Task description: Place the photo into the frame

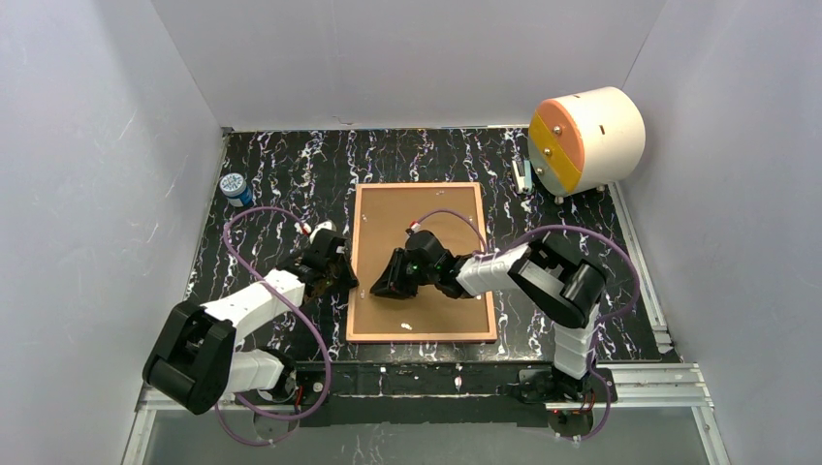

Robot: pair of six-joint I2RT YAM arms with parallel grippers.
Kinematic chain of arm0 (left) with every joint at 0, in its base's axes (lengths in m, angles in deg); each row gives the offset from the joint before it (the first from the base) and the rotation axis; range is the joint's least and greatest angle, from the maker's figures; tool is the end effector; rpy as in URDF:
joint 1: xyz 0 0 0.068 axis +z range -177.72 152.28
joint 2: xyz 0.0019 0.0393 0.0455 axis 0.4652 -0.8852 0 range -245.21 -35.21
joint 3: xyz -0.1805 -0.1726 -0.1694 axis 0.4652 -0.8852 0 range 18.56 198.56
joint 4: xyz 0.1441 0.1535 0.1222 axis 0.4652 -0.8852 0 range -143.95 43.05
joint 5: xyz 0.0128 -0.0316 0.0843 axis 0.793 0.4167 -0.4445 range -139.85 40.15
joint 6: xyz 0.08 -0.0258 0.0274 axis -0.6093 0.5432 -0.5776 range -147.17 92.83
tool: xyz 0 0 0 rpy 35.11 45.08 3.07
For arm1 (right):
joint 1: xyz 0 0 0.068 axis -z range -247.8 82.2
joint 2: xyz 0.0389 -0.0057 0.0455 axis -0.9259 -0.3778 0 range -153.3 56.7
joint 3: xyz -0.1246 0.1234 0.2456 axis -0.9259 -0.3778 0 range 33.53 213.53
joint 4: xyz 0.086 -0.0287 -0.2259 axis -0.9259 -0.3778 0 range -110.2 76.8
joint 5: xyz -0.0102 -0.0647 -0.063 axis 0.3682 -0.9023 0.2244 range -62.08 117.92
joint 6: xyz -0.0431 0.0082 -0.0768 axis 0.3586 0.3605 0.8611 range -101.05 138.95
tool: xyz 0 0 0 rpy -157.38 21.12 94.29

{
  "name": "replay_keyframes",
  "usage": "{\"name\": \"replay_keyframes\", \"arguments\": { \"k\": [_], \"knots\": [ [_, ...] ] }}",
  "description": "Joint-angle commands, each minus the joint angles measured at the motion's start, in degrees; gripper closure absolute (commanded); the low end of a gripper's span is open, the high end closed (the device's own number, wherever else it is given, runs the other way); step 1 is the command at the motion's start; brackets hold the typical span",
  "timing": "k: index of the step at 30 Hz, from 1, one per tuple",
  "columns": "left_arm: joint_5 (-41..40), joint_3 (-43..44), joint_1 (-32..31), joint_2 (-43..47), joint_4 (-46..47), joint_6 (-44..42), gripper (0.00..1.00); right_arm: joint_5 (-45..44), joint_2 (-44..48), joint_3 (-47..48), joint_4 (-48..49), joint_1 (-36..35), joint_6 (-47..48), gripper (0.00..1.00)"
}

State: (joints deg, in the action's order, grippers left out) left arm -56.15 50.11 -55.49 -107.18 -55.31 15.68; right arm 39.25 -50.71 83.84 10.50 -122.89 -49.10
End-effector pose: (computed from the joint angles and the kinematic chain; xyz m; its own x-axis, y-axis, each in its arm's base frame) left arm 0.2164 -0.1042 0.1779 -0.7592 -0.3643 -0.5393 -0.1601 0.9077 -0.3878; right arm 0.2202 0.3425 0.1538 -0.9506 0.2269 -0.2118 -0.0435 0.5783 0.8147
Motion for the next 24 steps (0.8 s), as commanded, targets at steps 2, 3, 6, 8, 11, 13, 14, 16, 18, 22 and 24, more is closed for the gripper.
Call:
{"name": "replay_keyframes", "arguments": {
  "k": [2, 3, 6, 8, 11, 13, 14, 16, 18, 22, 24],
  "knots": [
    [-3.7, 0.02, 0.08, 1.54, -2.22, -0.64, 0.85, 0.76, -4.2, 1.91, -0.34, -1.35, -0.85, 0.74],
    [-3.28, -0.26, 0.08, 1.42, -2.08, -0.45, 0.87, 0.48, -4.33, 2.08, -0.64, -1.57, -0.93, 0.74],
    [-2.29, -0.91, 0.08, 1.04, -1.81, 0.09, 0.93, -1.16, -4.62, 3.1, -2.06, -2.01, -0.37, 0.76],
    [-1.61, -1.02, 0.08, 0.95, -1.72, 0.27, 0.96, -1.99, -5.04, 3.75, -2.74, -2.04, 0.0, 0.77],
    [-0.85, -1.16, 0.08, 0.72, -1.04, 0.56, 1.0, -2.73, -5.66, 4.35, -2.89, -2.02, 0.09, 0.81],
    [0.07, -1.41, 0.08, 0.36, -0.36, 0.76, 1.0, -2.83, -6.04, 4.55, -2.88, -2.04, 0.11, 0.85],
    [0.38, -1.48, 0.08, 0.19, -0.15, 0.89, 1.0, -2.81, -6.17, 4.66, -2.87, -2.01, 0.27, 0.86],
    [1.04, -1.81, 0.08, 0.0, 0.36, 1.08, 1.0, -2.84, -6.58, 4.91, -2.87, -2.02, 0.27, 0.88],
    [1.64, -2.05, 0.08, -0.1, 0.7, 1.13, 1.0, -2.46, -7.19, 5.46, -2.73, -2.01, 0.33, 0.89],
    [2.45, -2.52, 0.08, -0.15, 1.0, 1.29, 1.0, -1.42, -8.74, 6.28, -1.46, -2.18, 0.13, 0.92],
    [2.76, -2.7, 0.08, -0.19, 1.08, 1.48, 1.0, -1.0, -9.26, 6.45, -0.74, -2.27, -0.17, 0.93]
  ]
}}
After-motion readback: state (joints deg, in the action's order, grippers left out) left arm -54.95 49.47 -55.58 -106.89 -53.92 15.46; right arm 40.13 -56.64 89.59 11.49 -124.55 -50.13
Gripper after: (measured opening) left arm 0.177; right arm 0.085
